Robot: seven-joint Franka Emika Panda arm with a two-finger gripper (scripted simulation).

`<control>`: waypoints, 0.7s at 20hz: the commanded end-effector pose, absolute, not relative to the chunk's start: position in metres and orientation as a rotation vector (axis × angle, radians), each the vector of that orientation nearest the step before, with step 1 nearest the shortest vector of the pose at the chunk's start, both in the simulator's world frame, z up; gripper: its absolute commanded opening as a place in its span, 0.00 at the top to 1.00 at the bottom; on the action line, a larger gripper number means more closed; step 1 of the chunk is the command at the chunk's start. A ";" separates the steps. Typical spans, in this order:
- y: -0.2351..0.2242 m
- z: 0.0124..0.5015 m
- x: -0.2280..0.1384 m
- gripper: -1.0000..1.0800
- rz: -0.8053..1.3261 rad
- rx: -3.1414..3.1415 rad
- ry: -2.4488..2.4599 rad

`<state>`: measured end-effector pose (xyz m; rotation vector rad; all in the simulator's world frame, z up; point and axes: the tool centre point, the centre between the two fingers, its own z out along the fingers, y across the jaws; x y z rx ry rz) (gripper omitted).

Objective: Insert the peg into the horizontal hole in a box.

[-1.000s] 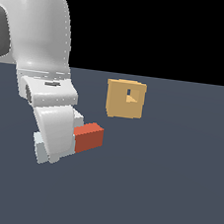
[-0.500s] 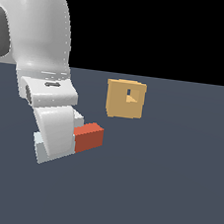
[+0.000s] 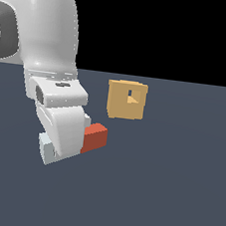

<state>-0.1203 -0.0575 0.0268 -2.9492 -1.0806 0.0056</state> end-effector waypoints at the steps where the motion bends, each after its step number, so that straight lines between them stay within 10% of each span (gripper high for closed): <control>1: -0.056 0.031 -0.110 1.00 0.001 -2.934 -1.128; 14: -0.031 0.054 -0.027 1.00 0.002 -2.729 -1.563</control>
